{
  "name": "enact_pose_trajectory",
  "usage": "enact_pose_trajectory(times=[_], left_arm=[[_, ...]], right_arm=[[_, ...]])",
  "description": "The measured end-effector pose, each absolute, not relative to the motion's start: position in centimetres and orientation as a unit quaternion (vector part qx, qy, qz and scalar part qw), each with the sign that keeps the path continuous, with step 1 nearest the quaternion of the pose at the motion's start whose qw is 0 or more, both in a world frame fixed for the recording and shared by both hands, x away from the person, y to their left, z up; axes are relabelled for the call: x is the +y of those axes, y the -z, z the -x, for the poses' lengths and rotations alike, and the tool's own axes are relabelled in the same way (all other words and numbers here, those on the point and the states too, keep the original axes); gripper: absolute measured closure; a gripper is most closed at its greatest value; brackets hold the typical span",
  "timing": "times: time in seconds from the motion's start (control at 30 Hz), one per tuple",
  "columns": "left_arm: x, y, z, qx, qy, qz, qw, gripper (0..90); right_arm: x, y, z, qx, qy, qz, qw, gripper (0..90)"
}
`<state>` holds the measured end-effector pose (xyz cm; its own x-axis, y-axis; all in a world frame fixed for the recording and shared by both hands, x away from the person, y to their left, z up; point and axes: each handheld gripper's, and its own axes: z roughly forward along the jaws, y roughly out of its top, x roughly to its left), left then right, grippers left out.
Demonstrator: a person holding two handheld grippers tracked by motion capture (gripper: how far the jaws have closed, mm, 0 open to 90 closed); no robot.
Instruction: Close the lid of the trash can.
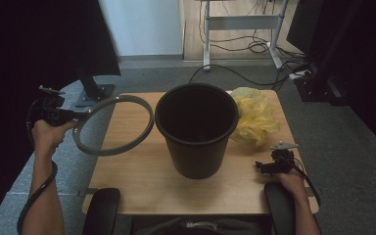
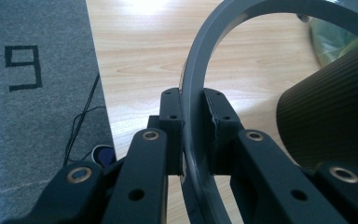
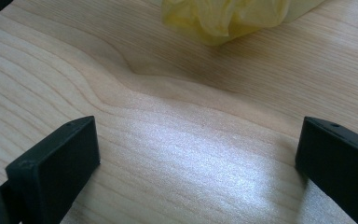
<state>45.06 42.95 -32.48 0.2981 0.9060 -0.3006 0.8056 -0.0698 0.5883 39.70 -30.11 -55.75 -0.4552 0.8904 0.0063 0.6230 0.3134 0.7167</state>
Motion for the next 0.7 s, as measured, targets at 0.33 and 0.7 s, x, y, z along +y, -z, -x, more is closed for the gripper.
enact_pose_trajectory(times=[0.33,0.7], left_arm=[[43.2,29.9,-44.7,0.584,-0.073,-0.727,0.353,79.1],[42.4,28.2,-44.6,0.574,-0.076,-0.73,0.363,79.0]], right_arm=[[-30.1,55.8,-39.7,0.785,-0.333,-0.482,0.201,0.0],[-30.1,55.8,-39.7,0.785,-0.333,-0.482,0.2,0.0]])
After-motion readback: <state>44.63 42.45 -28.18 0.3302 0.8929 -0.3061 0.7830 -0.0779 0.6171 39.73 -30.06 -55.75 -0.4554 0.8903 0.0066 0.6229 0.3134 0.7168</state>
